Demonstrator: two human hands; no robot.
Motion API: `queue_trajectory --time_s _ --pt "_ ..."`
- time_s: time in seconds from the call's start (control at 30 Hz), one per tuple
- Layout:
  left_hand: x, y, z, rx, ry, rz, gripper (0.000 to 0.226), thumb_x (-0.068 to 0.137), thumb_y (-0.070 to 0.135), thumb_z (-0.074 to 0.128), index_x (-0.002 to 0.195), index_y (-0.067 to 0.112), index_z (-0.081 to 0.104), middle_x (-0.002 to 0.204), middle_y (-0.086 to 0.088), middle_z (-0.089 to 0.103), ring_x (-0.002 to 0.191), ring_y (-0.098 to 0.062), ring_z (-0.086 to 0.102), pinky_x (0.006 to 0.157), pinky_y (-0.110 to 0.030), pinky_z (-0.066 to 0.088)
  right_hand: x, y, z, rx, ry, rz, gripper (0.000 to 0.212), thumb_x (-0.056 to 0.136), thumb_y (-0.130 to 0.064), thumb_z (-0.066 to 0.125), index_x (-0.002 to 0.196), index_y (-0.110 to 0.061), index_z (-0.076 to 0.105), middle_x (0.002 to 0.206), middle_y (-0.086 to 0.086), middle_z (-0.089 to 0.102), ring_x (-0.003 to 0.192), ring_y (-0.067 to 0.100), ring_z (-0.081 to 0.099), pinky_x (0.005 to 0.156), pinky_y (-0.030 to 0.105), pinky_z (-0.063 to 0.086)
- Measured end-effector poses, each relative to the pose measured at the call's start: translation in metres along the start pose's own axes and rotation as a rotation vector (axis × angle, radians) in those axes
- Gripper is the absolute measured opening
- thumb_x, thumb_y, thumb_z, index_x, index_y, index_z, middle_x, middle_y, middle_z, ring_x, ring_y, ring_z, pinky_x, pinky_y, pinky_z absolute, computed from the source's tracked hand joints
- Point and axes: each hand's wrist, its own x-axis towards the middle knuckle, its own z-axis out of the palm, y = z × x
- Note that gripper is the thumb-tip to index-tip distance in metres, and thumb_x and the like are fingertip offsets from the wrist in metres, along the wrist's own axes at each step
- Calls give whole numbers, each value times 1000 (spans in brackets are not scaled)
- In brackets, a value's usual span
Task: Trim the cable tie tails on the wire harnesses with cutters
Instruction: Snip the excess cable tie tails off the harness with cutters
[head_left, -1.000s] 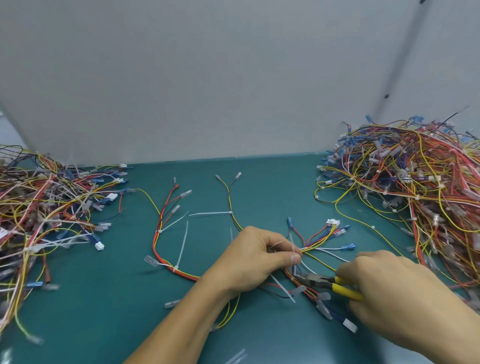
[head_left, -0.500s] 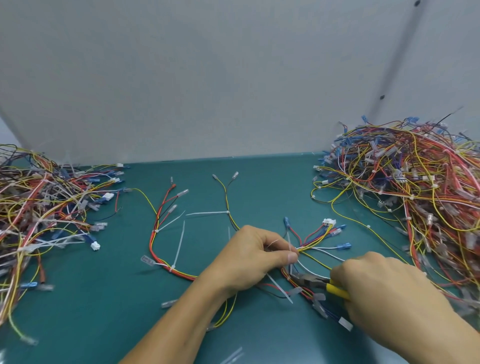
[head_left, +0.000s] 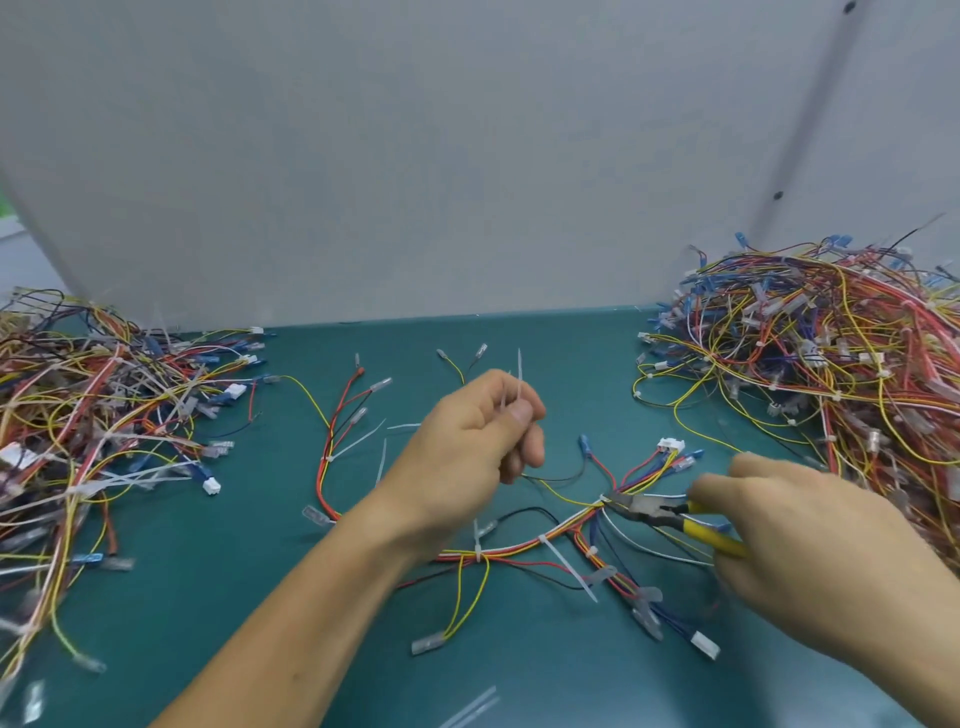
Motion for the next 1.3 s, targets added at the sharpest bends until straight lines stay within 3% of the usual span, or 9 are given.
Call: queue_trajectory --time_s 0.1,0.17,0.3,0.4,0.5,0.73,0.9,1.03,1.3 --pt "-6 -5 -6 162 -31 -24 20 100 7 38 88 16 52 55 9 50 56 -8 45 59 -15 41 10 -1 -3 -37 73 -146 30 85 -37 42 113 -31 50 101 -9 47 102 19 52 76 30 38" --pt "-12 -14 -8 284 -36 -25 16 93 13 43 85 22 52 55 8 49 59 -10 46 62 -22 41 21 -4 -3 -2 135 -240 24 82 -29 49 104 -29 57 94 -5 50 92 23 53 74 33 41" --pt "-24 -30 -10 515 -147 54 21 78 8 57 86 28 54 56 10 34 54 -8 34 55 -19 32 37 -8 8 2 113 -310 21 86 -24 44 104 -28 55 95 -4 47 93 23 49 73 33 32" --pt "-26 -36 -7 616 -208 82 31 76 17 75 90 34 53 55 9 30 53 -8 32 53 -15 30 39 -9 19 20 155 -335 17 69 -16 67 84 -25 62 81 -3 52 74 24 53 62 33 39" --pt "-23 -40 -5 630 -168 97 31 72 28 81 90 31 57 55 8 31 53 -9 33 52 -16 29 38 -7 30 47 226 -318 25 52 -9 77 70 -21 64 67 -1 51 57 25 51 48 36 43" --pt "-23 -49 4 690 -46 228 8 83 28 69 82 22 64 47 7 34 51 -10 35 52 -14 28 36 -7 34 80 237 -354 26 51 -10 76 71 -23 67 68 -2 54 59 24 54 49 33 42" --pt "-17 -52 -3 517 -38 22 24 90 26 61 68 18 56 48 8 29 50 -10 24 49 -22 23 35 -5 33 105 201 -363 23 58 -12 74 78 -24 68 72 -3 56 64 24 55 53 32 41" --pt "-14 -54 -8 460 -77 -48 25 91 30 61 72 15 57 56 1 34 55 -13 29 55 -30 25 35 -7 33 111 146 -352 15 73 -20 69 86 -27 68 79 -4 56 73 23 56 60 32 43" --pt "-14 -55 -9 438 -98 -57 24 91 30 60 74 14 57 58 -1 36 56 -14 30 56 -30 26 36 -11 34 133 200 -367 19 62 -13 77 74 -23 66 70 -4 54 61 23 54 51 31 43"
